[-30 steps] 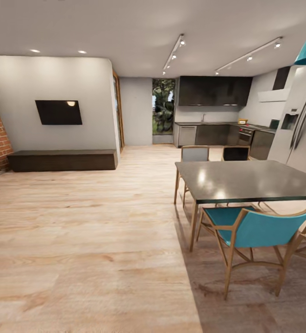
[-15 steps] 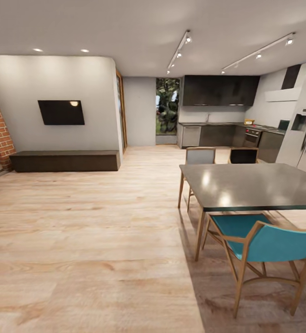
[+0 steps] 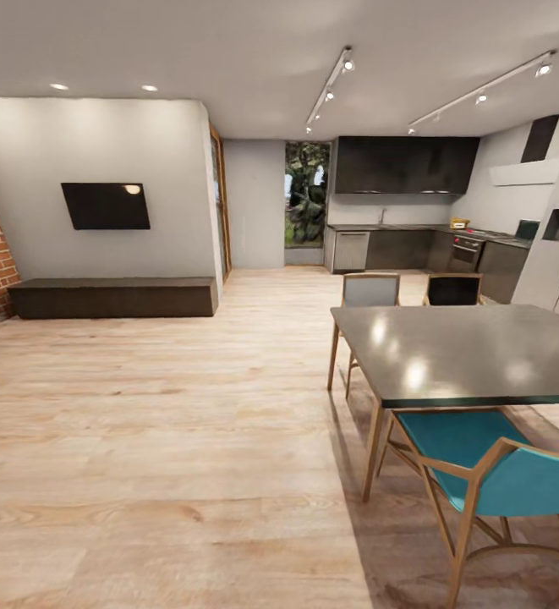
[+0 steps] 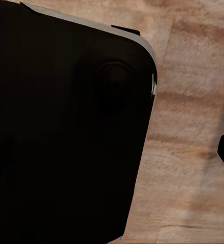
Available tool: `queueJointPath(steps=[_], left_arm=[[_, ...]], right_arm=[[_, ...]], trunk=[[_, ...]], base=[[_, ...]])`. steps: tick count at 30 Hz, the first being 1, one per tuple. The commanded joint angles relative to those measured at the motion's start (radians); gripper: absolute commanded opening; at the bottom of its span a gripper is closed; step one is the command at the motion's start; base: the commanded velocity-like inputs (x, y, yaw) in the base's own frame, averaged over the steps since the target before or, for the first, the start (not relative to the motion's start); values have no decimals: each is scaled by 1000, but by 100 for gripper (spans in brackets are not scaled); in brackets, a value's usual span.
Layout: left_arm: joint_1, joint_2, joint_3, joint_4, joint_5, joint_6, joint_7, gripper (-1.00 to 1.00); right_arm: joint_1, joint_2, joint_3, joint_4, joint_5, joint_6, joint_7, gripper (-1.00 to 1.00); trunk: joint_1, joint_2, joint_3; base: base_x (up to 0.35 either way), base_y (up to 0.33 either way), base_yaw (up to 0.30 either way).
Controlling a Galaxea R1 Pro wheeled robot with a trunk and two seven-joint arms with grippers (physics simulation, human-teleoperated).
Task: In the kitchen, take the popcorn bag from the countertop, put it into the microwave, and heat it until the popcorn is cooked so the cooked popcorn ends up inside the bag.
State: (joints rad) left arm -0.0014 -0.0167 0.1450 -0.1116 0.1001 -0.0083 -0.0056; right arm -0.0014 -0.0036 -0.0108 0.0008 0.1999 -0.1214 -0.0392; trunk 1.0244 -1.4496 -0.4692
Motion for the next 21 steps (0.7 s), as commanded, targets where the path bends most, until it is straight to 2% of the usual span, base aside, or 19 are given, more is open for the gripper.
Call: queueJointPath(steps=[1,15,21], left_arm=[[0,0,2,0,10,-1,-1,100],[0,-2,2,0,10,-2,-1,100],[0,-2,1,0,10,-1,-1,100]], right_arm=[[0,0,-1,1,12,-4,-4,100],[0,-1,-4,1,10,-3,-5,100],[0,-1,-2,0,7,-3,-4,100]], trunk=[[1,0,-1],[1,0,-1],[1,0,-1]], base=[[323,0,20],[323,0,238],[323,0,61]])
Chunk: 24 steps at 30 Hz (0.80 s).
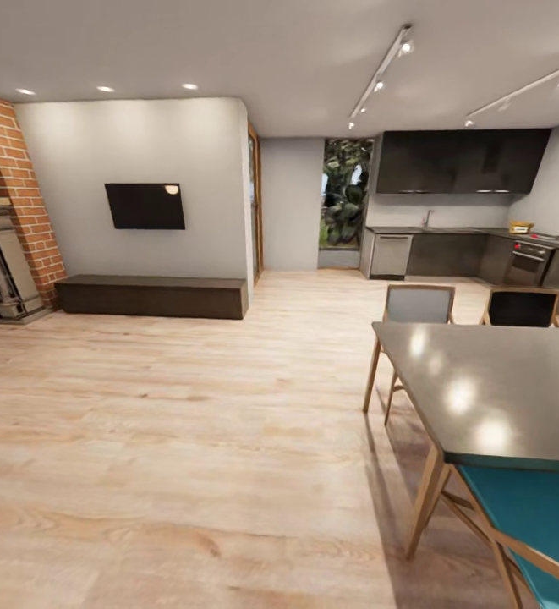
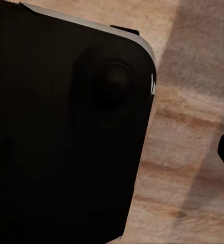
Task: In the kitchen, take the popcorn bag from the countertop, put it into the microwave, and heat it until the popcorn is cooked so the cooked popcorn ends up inside the bag.
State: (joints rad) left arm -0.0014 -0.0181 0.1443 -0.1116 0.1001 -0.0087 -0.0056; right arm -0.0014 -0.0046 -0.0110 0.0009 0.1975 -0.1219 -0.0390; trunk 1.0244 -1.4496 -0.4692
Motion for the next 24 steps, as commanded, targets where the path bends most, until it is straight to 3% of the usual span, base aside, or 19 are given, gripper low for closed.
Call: queueJointPath(steps=[1,24], left_arm=[[0,0,2,0,10,-1,-1,100],[0,0,1,0,10,1,-1,100]], right_arm=[[0,0,-1,0,10,-2,-4,100],[0,-1,-3,1,7,-4,-4,100]], trunk=[[1,0,-1],[1,0,-1]], base=[[323,0,5],[323,0,0]])
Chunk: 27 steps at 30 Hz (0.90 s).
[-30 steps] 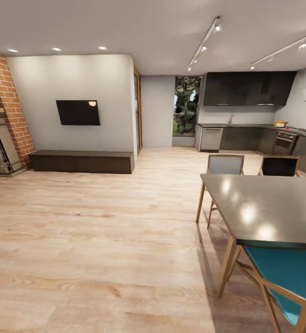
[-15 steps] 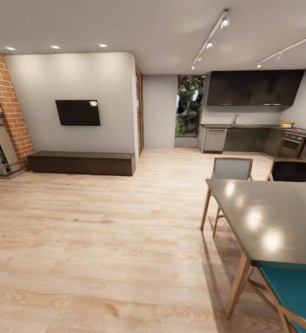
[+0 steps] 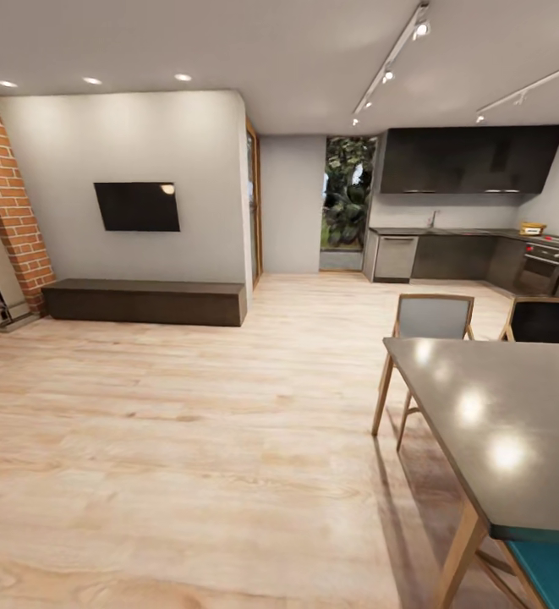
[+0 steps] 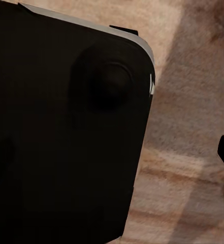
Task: In the kitchen, take the popcorn bag from the countertop, put it into the microwave, and heat it until the popcorn is cooked so the cooked popcorn ends up inside the bag.
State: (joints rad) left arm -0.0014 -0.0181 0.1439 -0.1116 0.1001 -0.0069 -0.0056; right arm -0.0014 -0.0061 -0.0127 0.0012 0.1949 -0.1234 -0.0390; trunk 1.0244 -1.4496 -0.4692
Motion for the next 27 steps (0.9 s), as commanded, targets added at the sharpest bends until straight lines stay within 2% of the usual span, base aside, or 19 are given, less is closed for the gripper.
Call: queueJointPath(steps=[1,18,27], left_arm=[[0,0,2,0,10,-1,-1,100],[0,0,2,0,10,-1,-1,100],[0,-1,2,0,10,-1,-1,100]], right_arm=[[0,0,-2,0,9,-2,-4,100],[0,-2,-4,0,12,-1,-4,100],[0,1,9,0,20,1,-4,100]], trunk=[[1,0,-1],[1,0,-1],[1,0,-1]], base=[[323,0,0],[323,0,0],[323,0,0]])
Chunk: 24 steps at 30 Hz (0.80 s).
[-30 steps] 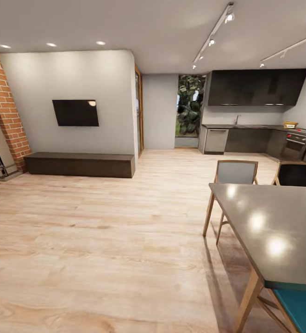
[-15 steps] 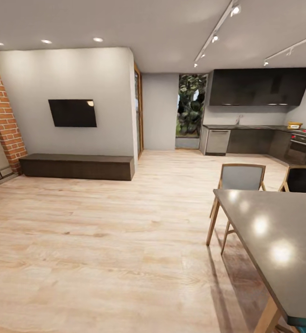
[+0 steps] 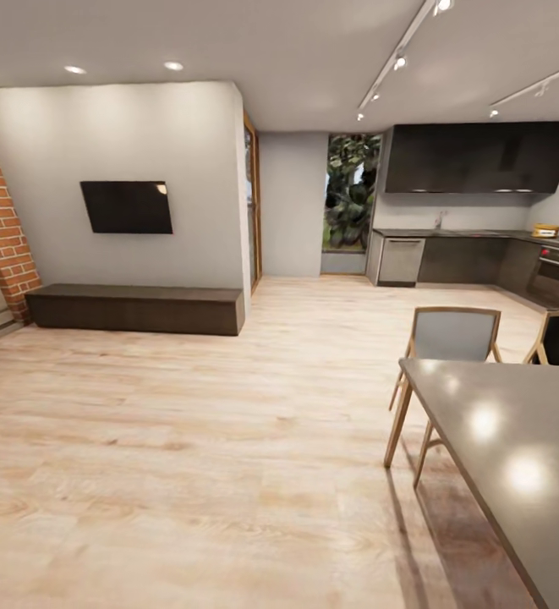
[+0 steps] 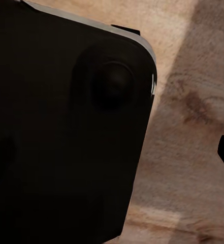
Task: In the kitchen, take the popcorn bag from the countertop, put it into the microwave, and heat it until the popcorn is cooked so the cooked popcorn ends up inside the bag.
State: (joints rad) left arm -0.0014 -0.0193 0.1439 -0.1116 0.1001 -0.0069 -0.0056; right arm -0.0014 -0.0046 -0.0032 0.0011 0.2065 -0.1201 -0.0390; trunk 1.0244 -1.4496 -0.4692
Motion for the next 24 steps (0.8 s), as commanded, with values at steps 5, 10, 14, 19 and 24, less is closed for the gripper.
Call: queueJointPath(steps=[5,10,14,19,24], left_arm=[[0,-1,2,0,10,-1,-1,100],[0,-1,2,0,10,-1,-1,100],[0,-1,2,0,10,-1,-1,100],[0,0,2,0,10,-1,-1,100],[0,0,2,0,9,-1,-1,100]], right_arm=[[0,0,1,0,8,-1,-4,100],[0,0,0,0,6,-1,-4,100],[0,0,-3,0,5,-1,-4,100],[0,0,-3,0,4,-1,-4,100],[0,0,-2,0,4,-2,-5,100]], trunk=[[1,0,-1],[1,0,-1],[1,0,-1],[1,0,-1],[1,0,-1]], base=[[323,0,0],[323,0,0],[323,0,0],[323,12,0],[323,83,0]])
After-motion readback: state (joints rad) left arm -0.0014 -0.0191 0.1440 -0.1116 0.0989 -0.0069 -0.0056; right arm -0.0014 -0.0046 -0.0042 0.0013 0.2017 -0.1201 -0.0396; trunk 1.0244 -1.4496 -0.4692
